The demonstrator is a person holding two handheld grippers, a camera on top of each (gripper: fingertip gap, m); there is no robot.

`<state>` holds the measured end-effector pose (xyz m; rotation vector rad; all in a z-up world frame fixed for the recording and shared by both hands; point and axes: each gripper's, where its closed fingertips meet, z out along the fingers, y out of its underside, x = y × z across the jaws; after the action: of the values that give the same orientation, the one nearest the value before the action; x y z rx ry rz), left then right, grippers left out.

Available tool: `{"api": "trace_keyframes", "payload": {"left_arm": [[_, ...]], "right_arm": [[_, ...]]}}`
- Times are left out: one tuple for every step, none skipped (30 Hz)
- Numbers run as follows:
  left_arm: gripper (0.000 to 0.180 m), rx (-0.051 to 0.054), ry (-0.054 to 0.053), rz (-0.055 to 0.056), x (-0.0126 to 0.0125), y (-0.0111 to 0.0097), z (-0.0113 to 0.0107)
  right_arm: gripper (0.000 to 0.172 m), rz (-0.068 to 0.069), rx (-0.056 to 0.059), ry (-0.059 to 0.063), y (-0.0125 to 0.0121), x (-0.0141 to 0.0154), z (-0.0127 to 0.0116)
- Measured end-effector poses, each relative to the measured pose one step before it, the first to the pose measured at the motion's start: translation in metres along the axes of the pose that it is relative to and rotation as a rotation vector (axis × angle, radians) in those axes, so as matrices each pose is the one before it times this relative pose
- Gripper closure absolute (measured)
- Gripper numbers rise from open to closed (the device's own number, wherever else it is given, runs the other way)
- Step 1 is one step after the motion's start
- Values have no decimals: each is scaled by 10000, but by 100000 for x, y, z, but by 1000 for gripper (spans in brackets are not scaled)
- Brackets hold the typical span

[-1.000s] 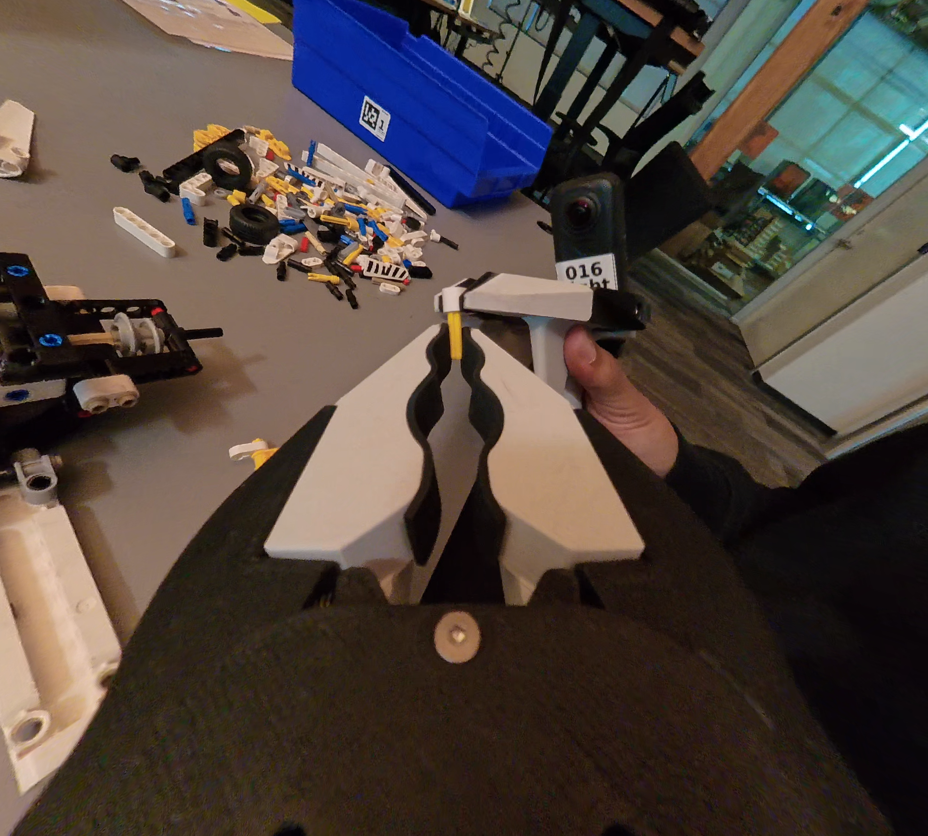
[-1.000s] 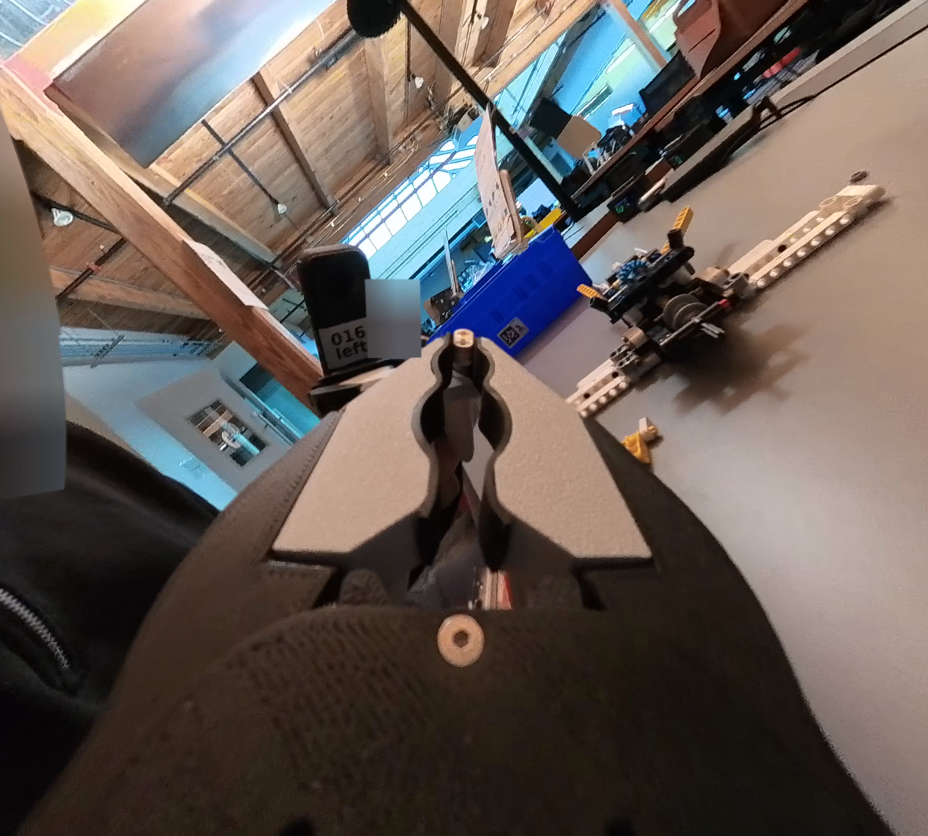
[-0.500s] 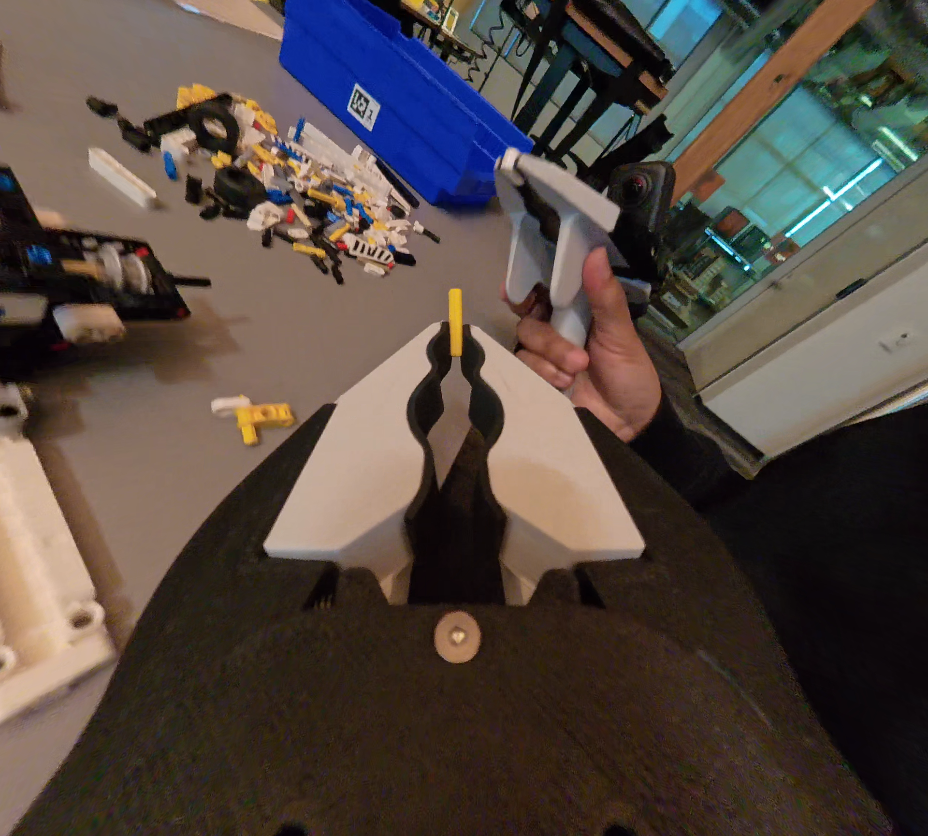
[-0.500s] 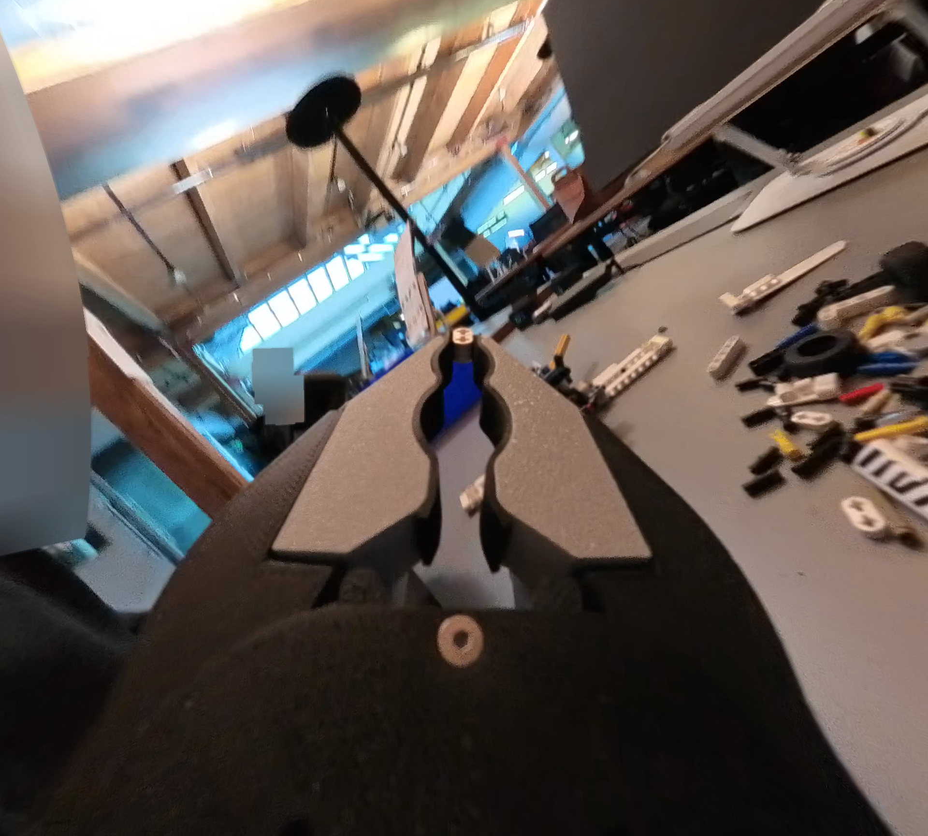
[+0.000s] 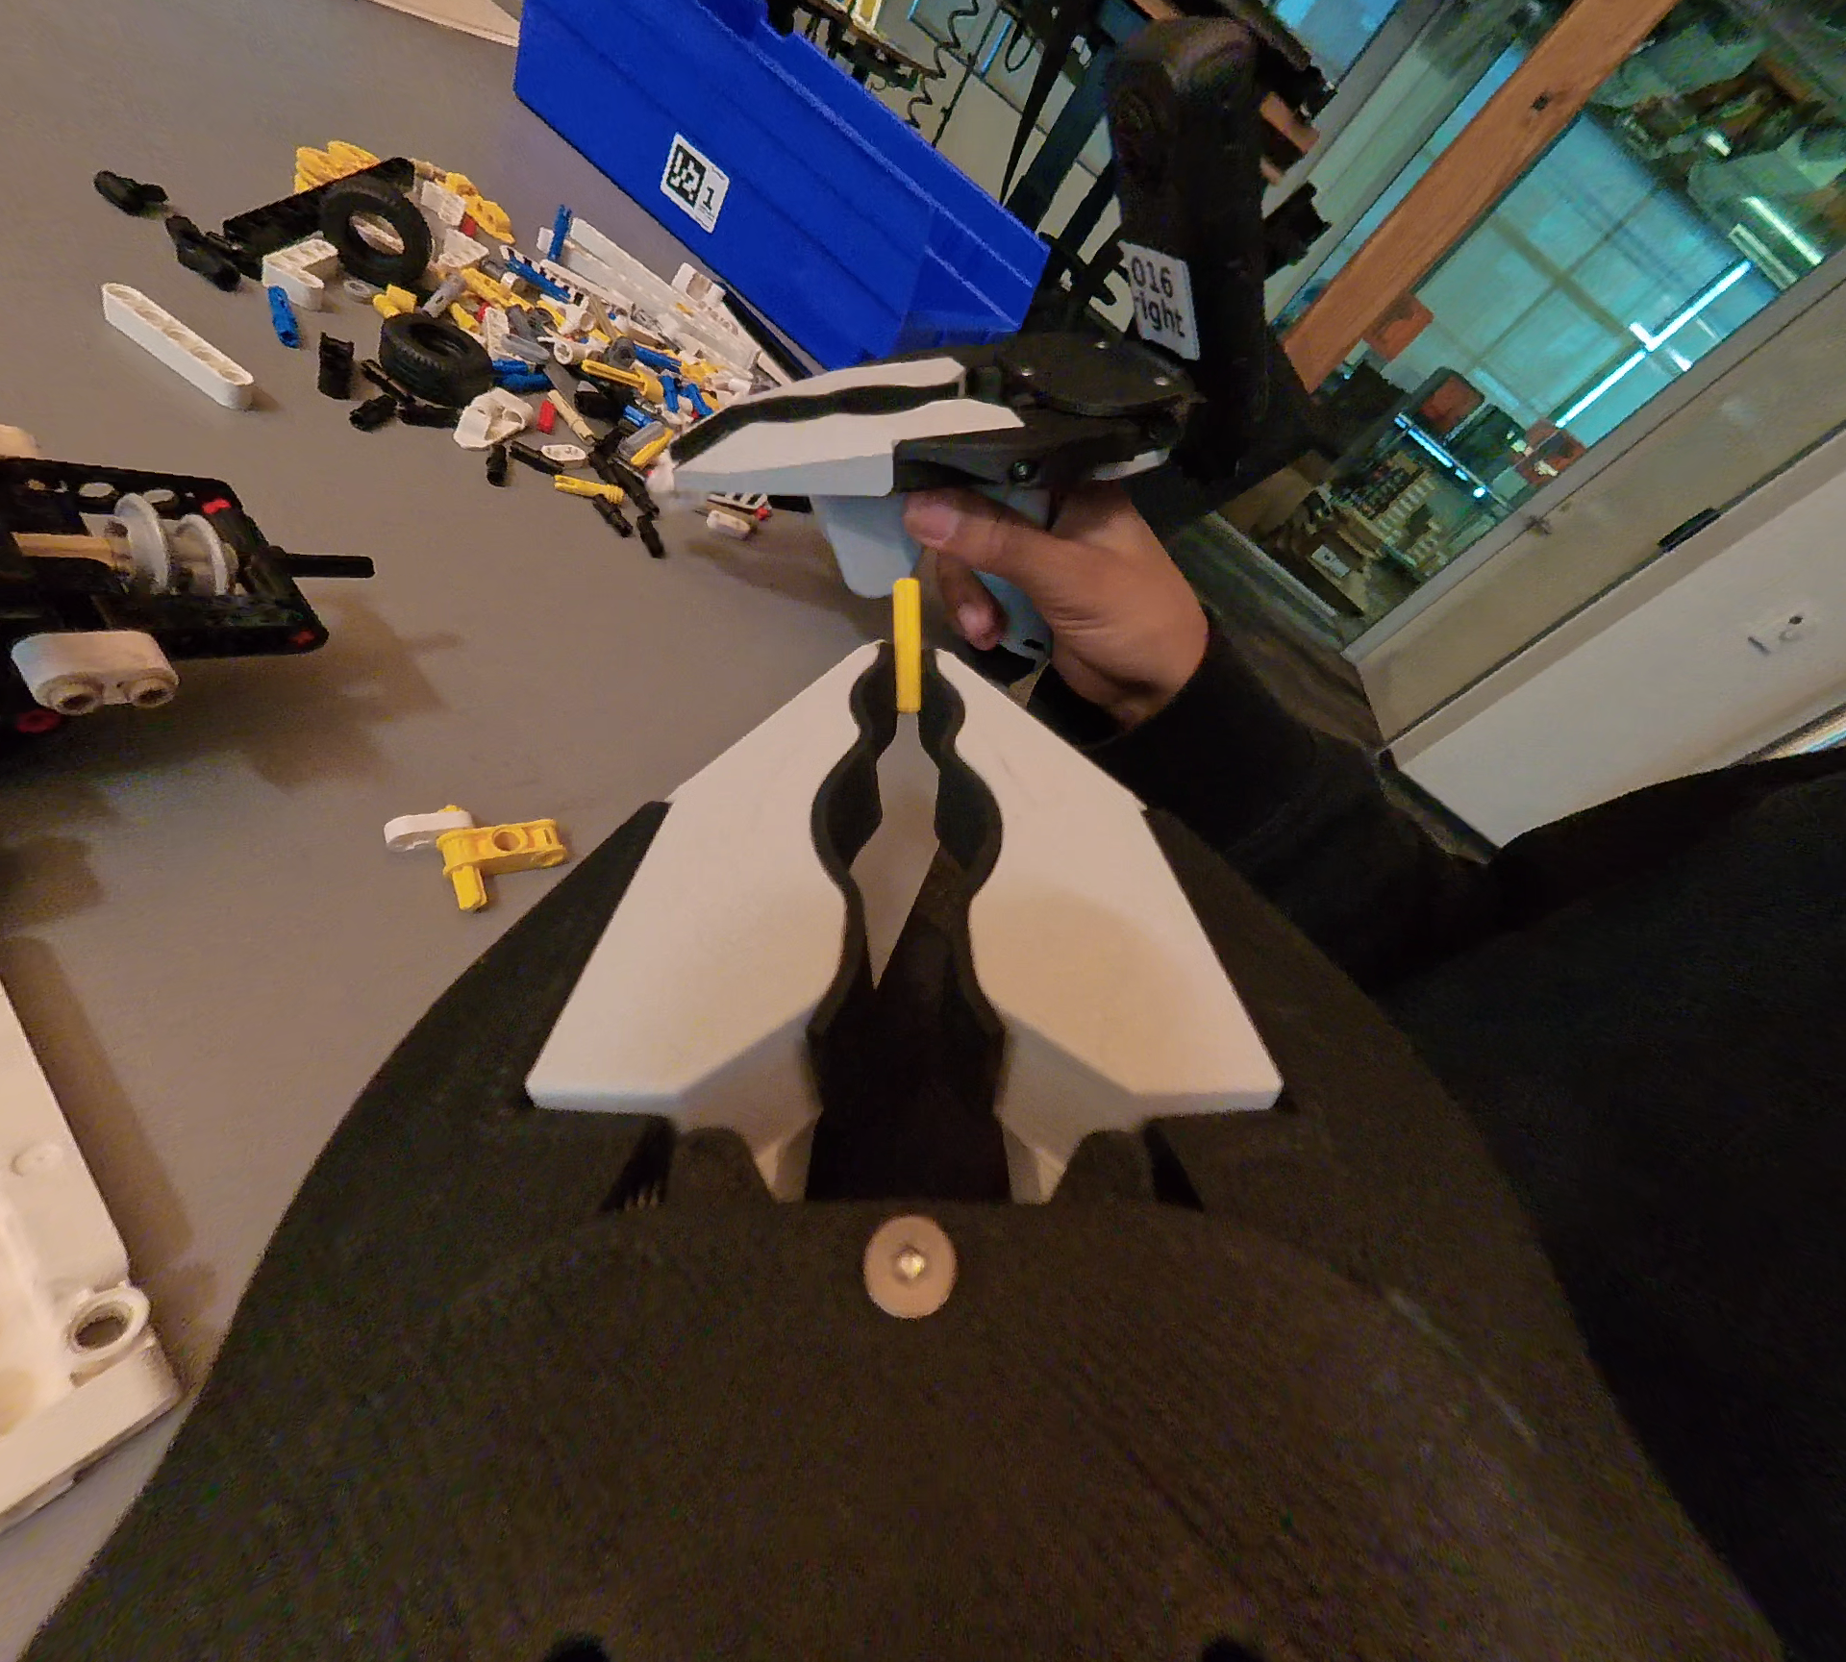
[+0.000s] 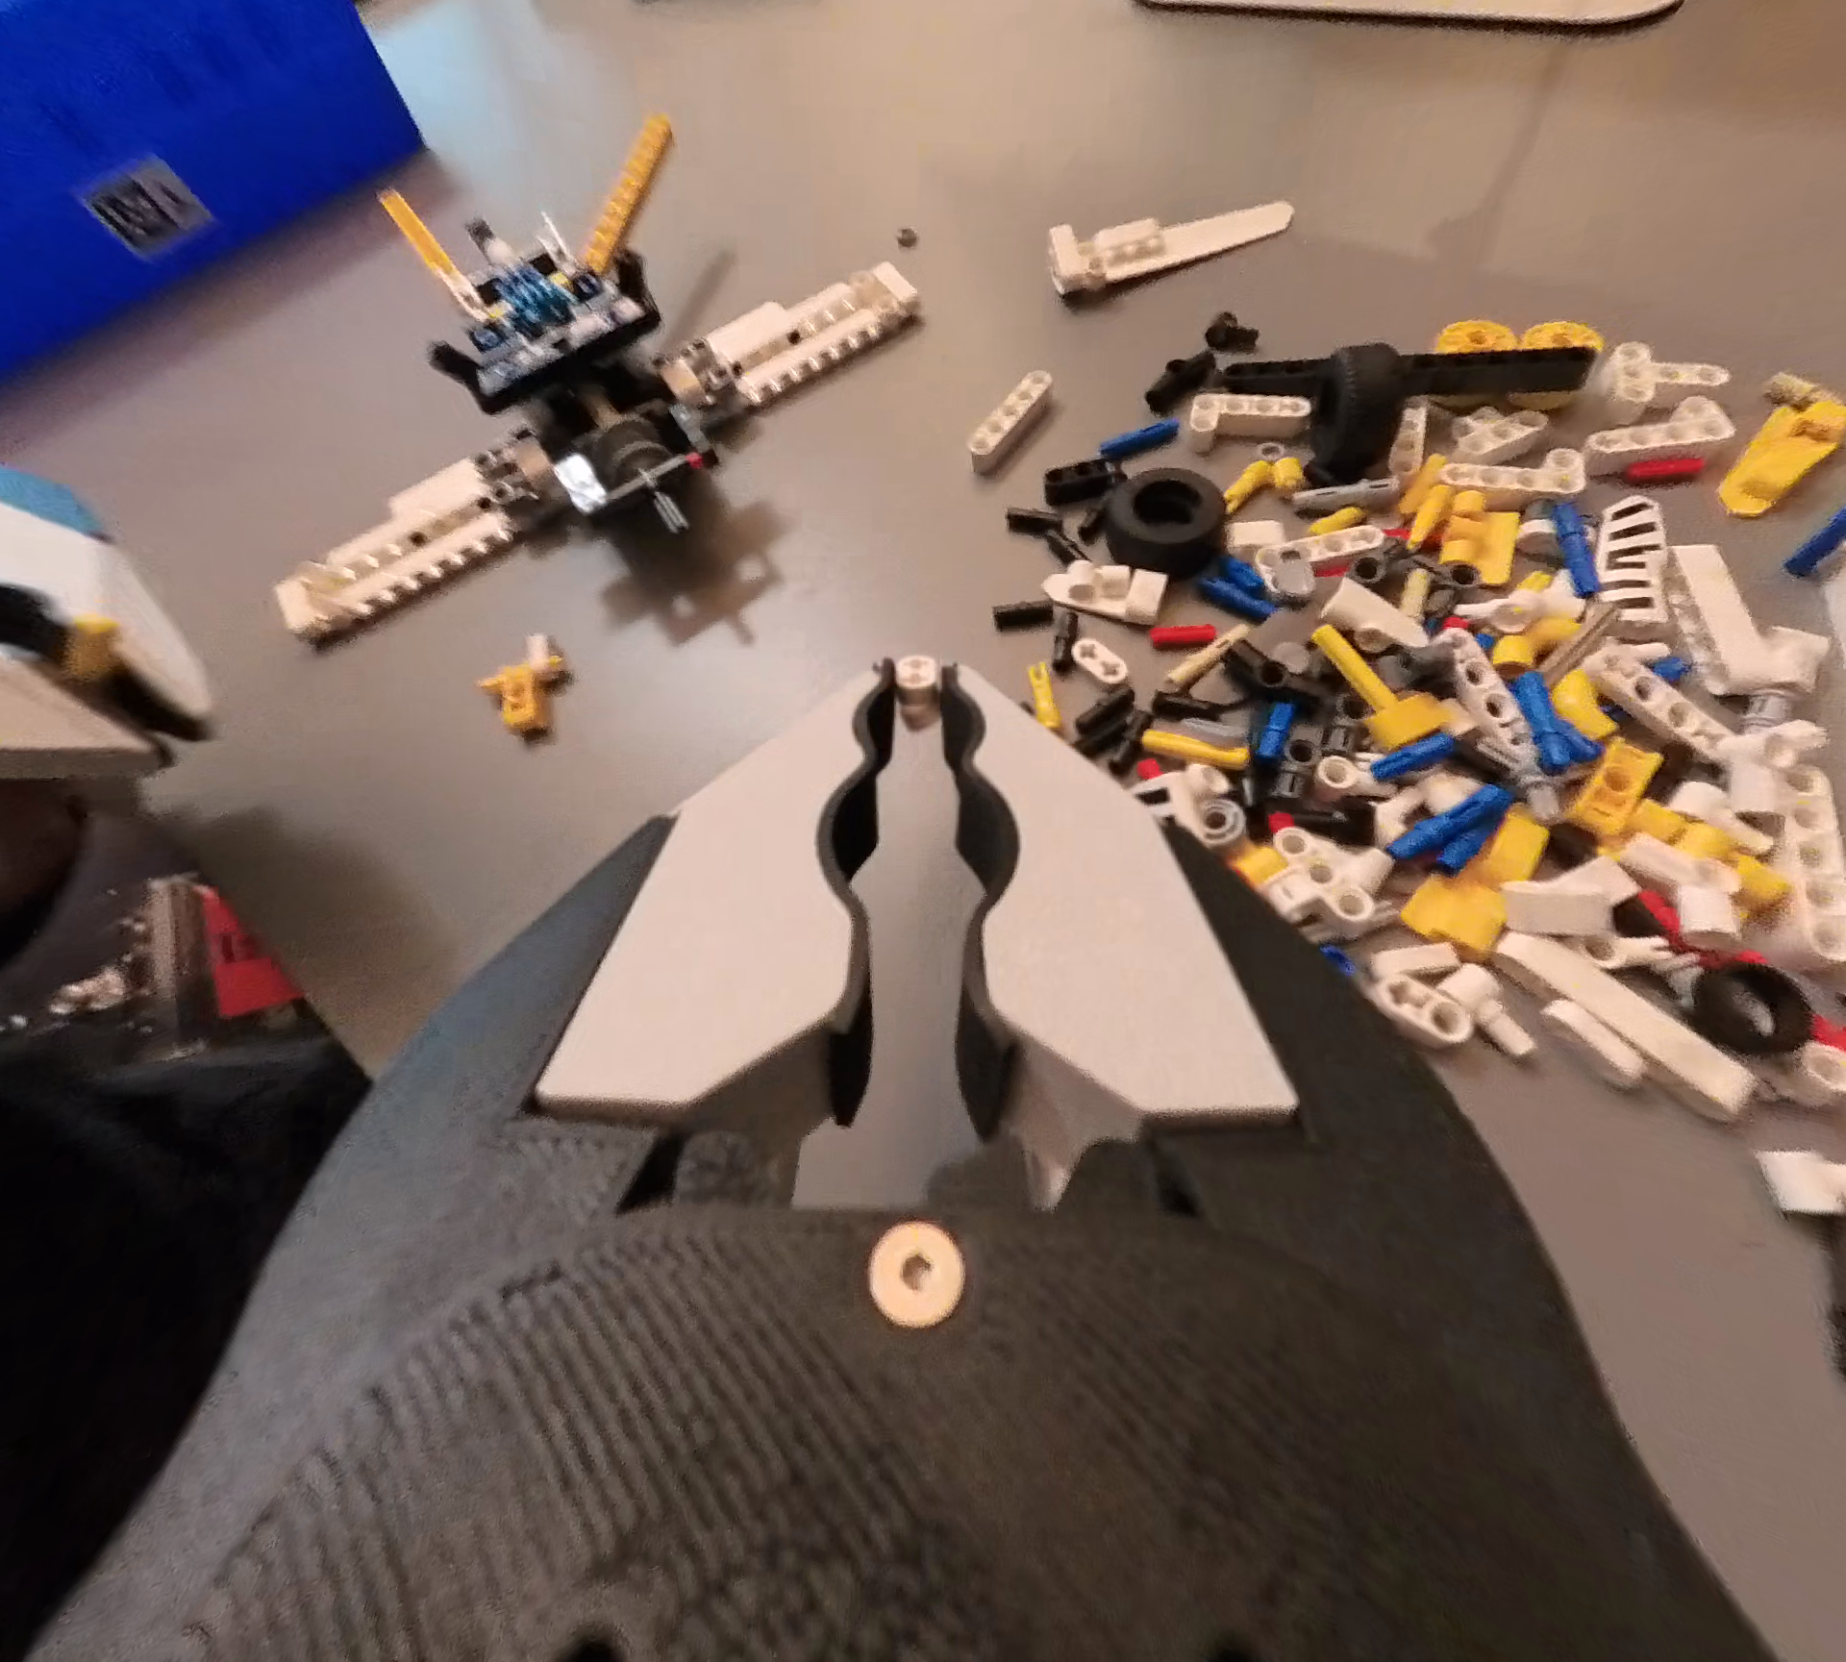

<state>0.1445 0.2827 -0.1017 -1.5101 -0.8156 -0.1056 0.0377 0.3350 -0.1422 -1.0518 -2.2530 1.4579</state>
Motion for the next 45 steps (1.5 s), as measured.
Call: {"api": "trace_keyframes", "payload": {"left_arm": [[177, -43, -44, 92, -2, 62, 0], [177, -27, -29, 59, -11, 56, -10], [177, -14, 9, 20, 2, 66, 6], [177, -8, 35, -27, -15, 87, 14], [177, -11, 54, -63, -26, 96, 30], [177, 8, 56, -65, -34, 57, 4], [177, 23, 34, -47, -56, 22, -39], [177, 21, 6, -32, -85, 21, -82], [177, 26, -12, -28, -136, 0, -89], [177, 27, -11, -39, -131, 3, -65], [177, 16, 13, -51, -131, -4, -29], [177, 5, 32, -55, -88, 10, 12], [177, 4, 33, -54, -71, 6, 37], [177, 0, 43, -48, -18, 25, 56], [177, -12, 41, -33, 16, 46, 70], [177, -24, 24, -12, 27, 72, 61], [177, -29, 18, 2, 51, 96, 59], [177, -22, 9, 6, 29, 74, 35], [177, -19, -6, 6, 11, 60, 28], [177, -21, -8, -1, -9, 49, 15], [177, -18, 0, -12, -13, 31, 7], [177, -2, -1, -13, -14, 13, -4], [177, 9, 3, -15, -19, -7, -24], [177, 4, 5, -16, -16, 0, -27], [177, 5, -9, -19, -43, 6, -34], [177, 6, 5, -21, -21, 4, -33], [177, -3, 12, -27, -28, 13, -31], [177, -18, 7, -37, -42, 36, -36], [177, -24, 4, -42, -67, 48, -30], [177, -34, -11, -55, -94, 74, -22], [177, -46, -18, -65, -116, 100, -24], [177, -26, -29, -68, -137, 69, -28], [177, -23, -66, -71, -188, 49, -22], [177, -5, -40, -41, -122, 2, -28], [177, 11, -20, -2, -57, -46, -19], [177, 17, -47, 27, -67, -44, -15], [177, 19, -53, 53, -46, -54, 10], [177, 34, -29, 75, 8, -71, 15], [177, 48, -36, 91, 38, -80, 32], [177, 37, -42, 88, 33, -66, 24], [177, 38, -36, 72, 46, -74, 28], [177, 56, -16, 54, 76, -100, 1], [178, 49, 10, 44, 104, -101, 3], [178, 26, 16, 51, 127, -98, 6], [178, 37, 31, 75, 154, -110, 13]], "right_arm": [[161, -39, -234, -37, 358, 29, 290], [156, 32, -240, -104, 344, -111, 182], [149, -6, -155, -81, 234, -93, 73], [144, -33, -31, -6, 76, 2, -51], [142, -49, 57, 44, -28, 93, -161], [142, -76, 96, 168, -54, 309, -293], [142, -79, 140, 332, -85, 635, -432], [143, -10, 162, 322, -83, 737, -514], [143, 101, 162, 155, -100, 546, -468], [144, 200, 174, -76, -150, 191, -367], [144, 287, 202, -264, -215, -183, -212], [144, 308, 205, -392, -249, -525, -67], [143, 226, 136, -406, -213, -733, 112], [143, 36, 67, -343, -150, -819, 286], [143, -175, -48, -250, -20, -821, 458], [142, -327, -175, -138, 121, -711, 605], [142, -427, -270, -76, 213, -605, 685], [142, -471, -329, -39, 258, -499, 732], [142, -468, -338, -16, 256, -391, 724], [142, -417, -324, -18, 231, -287, 693], [141, -322, -307, -24, 199, -194, 638], [140, -206, -262, -38, 133, -107, 572], [138, -88, -213, -82, 57, -87, 532], [136, -2, -171, -111, 1, -45, 487], [134, 31, -122, -90, -72, 6, 436], [133, 10, -101, -61, -85, 33, 384], [133, -12, -133, -3, 8, 79, 342], [133, -14, -169, 84, 116, 203, 261], [133, -37, -103, 122, 70, 195, 101], [133, -54, 75, 124, -102, 94, -154], [135, -25, 239, 113, -259, 40, -414], [137, 44, 331, 39, -351, -63, -592], [138, 113, 407, -135, -421, -311, -715], [139, 163, 509, -393, -534, -714, -766], [139, 192, 599, -734, -651, -1277, -748], [140, 252, 596, -962, -683, -1653, -683], [142, 339, 517, -908, -586, -1578, -552], [145, 380, 438, -697, -480, -1242, -382], [147, 354, 347, -539, -346, -952, -223], [147, 299, 243, -435, -211, -723, -81], [148, 247, 158, -376, -106, -549, 31], [147, 218, 75, -297, 14, -351, 112], [147, 188, 2, -229, 122, -199, 142], [147, 161, -16, -185, 155, -120, 165], [148, 152, -6, -141, 170, -63, 160]]}}
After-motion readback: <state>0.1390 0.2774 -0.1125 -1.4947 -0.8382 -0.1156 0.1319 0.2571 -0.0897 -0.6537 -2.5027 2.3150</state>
